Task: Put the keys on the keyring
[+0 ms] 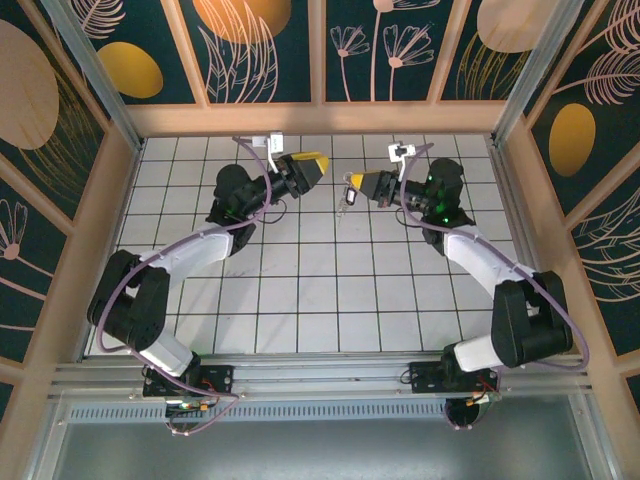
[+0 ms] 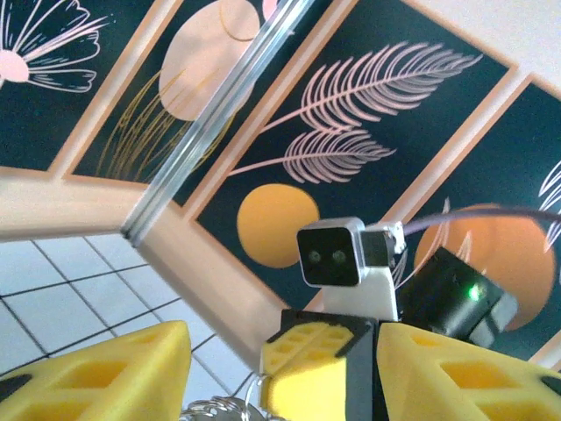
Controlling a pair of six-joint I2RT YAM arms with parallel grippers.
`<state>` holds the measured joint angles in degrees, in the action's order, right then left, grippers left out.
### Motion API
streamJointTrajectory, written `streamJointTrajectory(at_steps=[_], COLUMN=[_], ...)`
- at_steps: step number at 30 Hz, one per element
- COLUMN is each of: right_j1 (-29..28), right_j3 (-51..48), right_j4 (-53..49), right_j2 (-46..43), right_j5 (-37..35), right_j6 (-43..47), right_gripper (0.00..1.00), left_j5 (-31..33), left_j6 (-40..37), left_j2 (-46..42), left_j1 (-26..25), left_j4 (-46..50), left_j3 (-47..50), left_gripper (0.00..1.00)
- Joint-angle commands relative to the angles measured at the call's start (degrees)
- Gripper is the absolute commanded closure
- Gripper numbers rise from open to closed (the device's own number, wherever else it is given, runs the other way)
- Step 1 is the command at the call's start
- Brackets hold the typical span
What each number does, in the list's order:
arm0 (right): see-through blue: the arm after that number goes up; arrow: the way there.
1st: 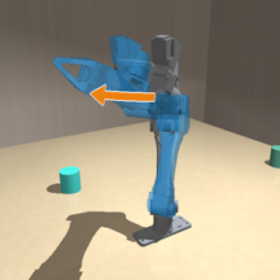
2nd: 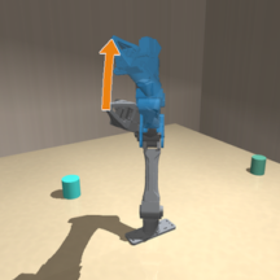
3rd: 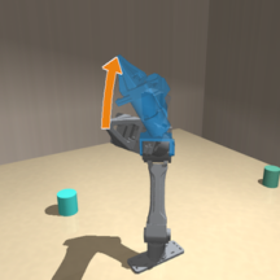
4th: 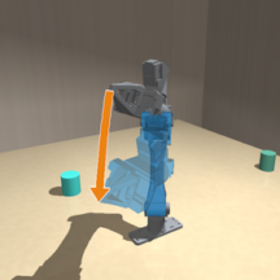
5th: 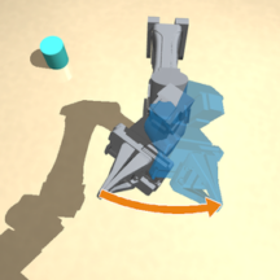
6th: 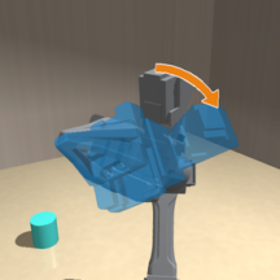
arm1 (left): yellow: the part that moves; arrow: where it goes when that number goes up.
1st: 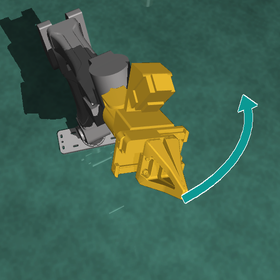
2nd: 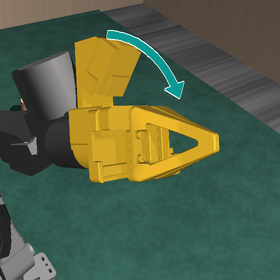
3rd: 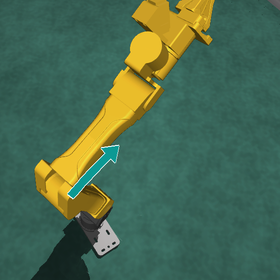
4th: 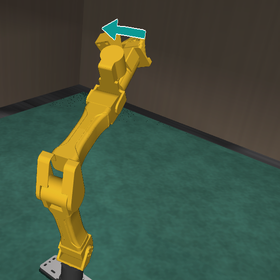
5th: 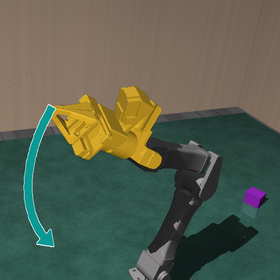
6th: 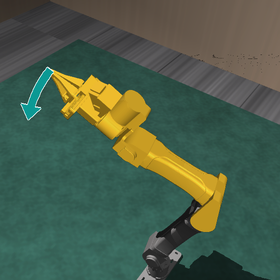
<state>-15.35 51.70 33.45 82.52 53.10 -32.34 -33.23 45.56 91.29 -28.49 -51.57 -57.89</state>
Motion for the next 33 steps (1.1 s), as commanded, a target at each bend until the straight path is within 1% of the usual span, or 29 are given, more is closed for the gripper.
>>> streamJointTrajectory(at_steps=[1,9,15,20,23,27,33], right_j1=[1.7,3.3,3.7,3.7,3.5,3.2,2.7], right_j3=[5.4,17.2,22.9,23.5,23.5,23.3,23.4], right_j4=[-3.7,-12.4,-17.4,-18.0,-17.9,-17.5,-17.3], right_j2=[3.1,12.4,16.5,17.0,16.8,16.4,16.4], right_j5=[6.6,12.1,15.7,16.6,16.8,16.9,16.8], right_j6=[3.4,7.3,9.6,9.7,9.5,9.2,9.2], right_gripper=[1.0,1.0,1.0,1.0,1.0,1.0,1.0], left_j5=[-3.1,-8.9,-13.0,-15.7,-16.8,-18.3,-19.6], left_j6=[-7.6,-13.1,-12.0,-10.2,-9.2,-7.0,-3.9], left_j2=[-1.9,2.8,6.5,9.7,10.9,12.6,14.2], left_j1=[1.5,3.4,4.1,4.1,4.1,4.1,4.1], left_j4=[10.3,21.0,22.2,21.1,20.6,18.6,15.4], left_j3=[-3.2,-10.5,-13.7,-15.3,-15.9,-16.5,-16.9], left_gripper=[0.37,0.3,0.3,0.35,0.42,0.48,0.5])
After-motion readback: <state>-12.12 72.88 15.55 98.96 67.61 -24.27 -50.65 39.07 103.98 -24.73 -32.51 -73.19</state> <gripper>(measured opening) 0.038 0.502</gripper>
